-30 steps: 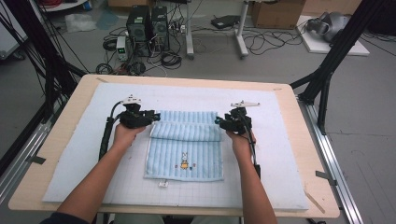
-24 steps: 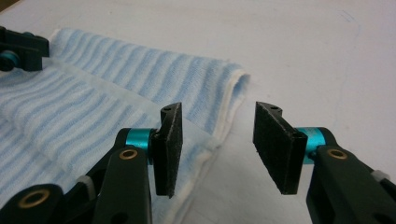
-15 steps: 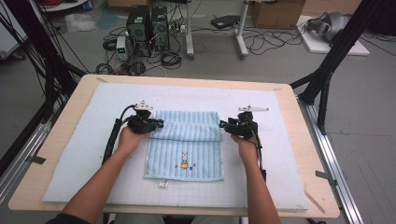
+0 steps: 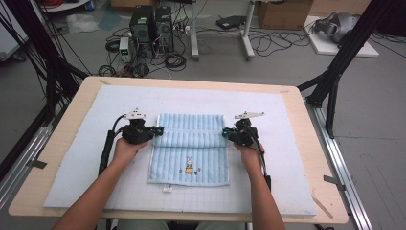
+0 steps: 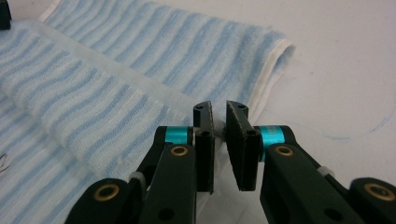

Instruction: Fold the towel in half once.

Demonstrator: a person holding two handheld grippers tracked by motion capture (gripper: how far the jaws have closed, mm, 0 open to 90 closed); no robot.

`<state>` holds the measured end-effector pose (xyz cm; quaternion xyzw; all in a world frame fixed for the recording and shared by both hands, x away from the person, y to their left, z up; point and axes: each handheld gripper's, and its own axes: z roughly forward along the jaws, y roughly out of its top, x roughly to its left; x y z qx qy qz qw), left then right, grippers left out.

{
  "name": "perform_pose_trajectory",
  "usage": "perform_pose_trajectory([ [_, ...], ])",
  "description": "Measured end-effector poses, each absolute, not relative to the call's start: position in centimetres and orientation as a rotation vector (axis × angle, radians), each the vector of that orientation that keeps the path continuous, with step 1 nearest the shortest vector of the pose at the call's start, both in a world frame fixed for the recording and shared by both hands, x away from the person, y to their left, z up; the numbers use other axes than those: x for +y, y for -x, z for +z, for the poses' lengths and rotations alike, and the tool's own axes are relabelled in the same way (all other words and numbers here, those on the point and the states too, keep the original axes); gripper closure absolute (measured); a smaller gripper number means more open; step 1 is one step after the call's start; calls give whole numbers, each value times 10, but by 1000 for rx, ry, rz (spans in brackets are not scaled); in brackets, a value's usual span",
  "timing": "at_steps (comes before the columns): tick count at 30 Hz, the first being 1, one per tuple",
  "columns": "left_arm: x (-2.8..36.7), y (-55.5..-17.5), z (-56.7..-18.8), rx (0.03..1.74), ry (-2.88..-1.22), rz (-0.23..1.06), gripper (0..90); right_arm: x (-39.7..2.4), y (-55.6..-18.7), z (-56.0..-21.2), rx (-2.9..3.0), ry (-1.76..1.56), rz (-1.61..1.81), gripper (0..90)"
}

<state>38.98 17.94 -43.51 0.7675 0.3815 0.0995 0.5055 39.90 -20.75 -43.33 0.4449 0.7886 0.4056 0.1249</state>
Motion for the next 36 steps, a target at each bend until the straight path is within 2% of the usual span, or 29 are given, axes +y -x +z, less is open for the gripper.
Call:
perform_pose_trajectory([
  [10,190,-355,-431,867,-1804,211,869,-208,-367,-417,2307,-1199,1244,815],
  [19,192,-329,-432,836,-1799,200,873,-218,-331,-418,2314,-1164,1306,816],
  [36,200,-287,-432,797,-1803,221,897,-221,-286,-422,2288,-1134,1396,818],
])
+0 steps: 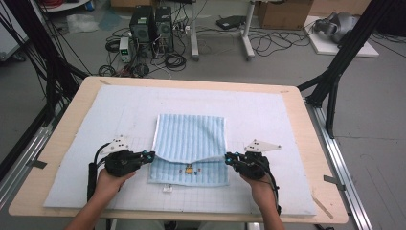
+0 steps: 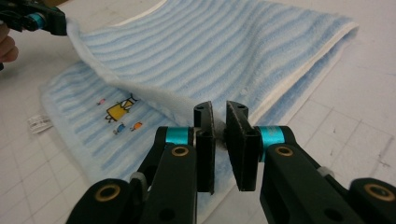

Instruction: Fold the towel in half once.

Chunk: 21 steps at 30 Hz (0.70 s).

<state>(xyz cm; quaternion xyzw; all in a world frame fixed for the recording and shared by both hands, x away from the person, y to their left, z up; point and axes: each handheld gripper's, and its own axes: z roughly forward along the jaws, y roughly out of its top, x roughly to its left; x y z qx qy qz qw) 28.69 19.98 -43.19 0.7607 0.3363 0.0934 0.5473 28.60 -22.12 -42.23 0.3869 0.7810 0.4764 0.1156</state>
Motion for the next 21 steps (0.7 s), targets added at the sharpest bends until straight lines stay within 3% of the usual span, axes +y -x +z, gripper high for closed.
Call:
perform_pose_trajectory([
  [19,208,-244,-437,763,-1851,176,897,-228,-243,-426,2331,-1110,1354,815],
  [21,210,-245,-437,763,-1845,177,896,-227,-243,-428,2350,-1124,1326,729],
])
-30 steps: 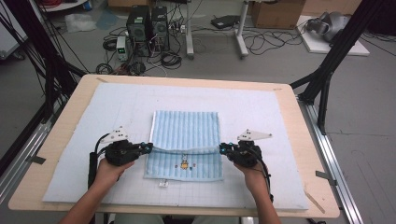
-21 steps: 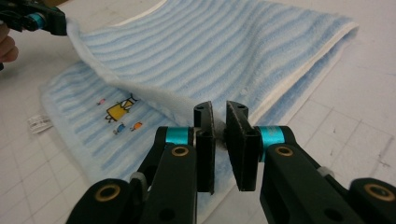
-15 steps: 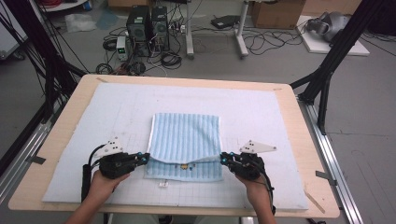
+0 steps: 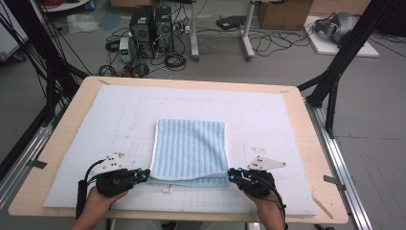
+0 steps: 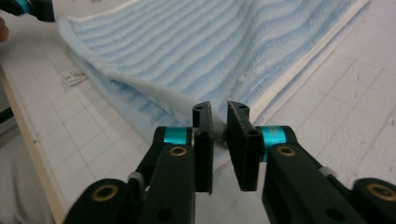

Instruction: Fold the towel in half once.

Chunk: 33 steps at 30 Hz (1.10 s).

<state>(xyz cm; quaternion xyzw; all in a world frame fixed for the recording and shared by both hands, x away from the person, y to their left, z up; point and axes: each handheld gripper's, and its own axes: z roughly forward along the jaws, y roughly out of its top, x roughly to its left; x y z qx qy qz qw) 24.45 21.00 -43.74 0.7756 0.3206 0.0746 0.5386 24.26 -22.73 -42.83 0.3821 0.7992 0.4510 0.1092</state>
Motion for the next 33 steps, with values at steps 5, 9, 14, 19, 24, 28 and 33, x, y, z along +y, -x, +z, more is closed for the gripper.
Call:
perform_pose_trajectory([
  [5,211,-254,-435,835,-1790,199,682,-230,-247,-427,2284,-1204,1324,551],
  [9,205,-265,-435,847,-1795,209,632,-225,-251,-426,2272,-1190,1310,570],
  [14,194,-280,-441,890,-1844,208,669,-214,-260,-430,2301,-1168,1287,627],
  [19,182,-281,-450,905,-1960,200,745,-203,-268,-435,2343,-1143,1277,682],
  [24,181,-273,-450,872,-2022,195,785,-192,-269,-442,2433,-1108,1226,691],
  [28,185,-266,-449,842,-2051,190,820,-190,-268,-447,2487,-1102,1223,676],
  [33,191,-264,-446,830,-2060,151,827,-195,-267,-444,2548,-1087,1257,649],
])
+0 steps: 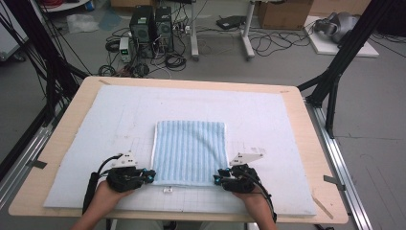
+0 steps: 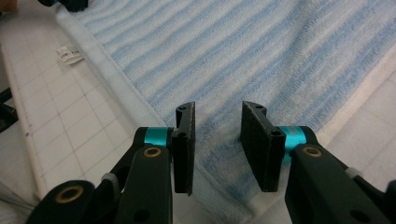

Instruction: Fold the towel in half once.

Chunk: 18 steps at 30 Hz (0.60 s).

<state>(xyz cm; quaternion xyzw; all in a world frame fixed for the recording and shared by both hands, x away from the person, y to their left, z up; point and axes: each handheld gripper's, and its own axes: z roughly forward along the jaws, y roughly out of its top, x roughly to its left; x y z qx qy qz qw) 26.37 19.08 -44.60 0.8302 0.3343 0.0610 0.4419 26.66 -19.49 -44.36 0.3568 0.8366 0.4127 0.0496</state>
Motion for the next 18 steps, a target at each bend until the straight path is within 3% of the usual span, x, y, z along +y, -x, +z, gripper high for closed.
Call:
perform_pose_trajectory([
  [4,195,-276,-441,863,-1977,162,739,-201,-274,-436,2456,-1092,1361,656],
  [7,199,-291,-434,890,-1900,191,699,-203,-288,-431,2377,-1124,1335,703],
  [9,200,-305,-430,918,-1863,225,627,-202,-297,-431,2345,-1133,1304,735],
  [18,193,-362,-423,969,-1807,346,686,-194,-328,-446,2384,-1129,1118,757],
])
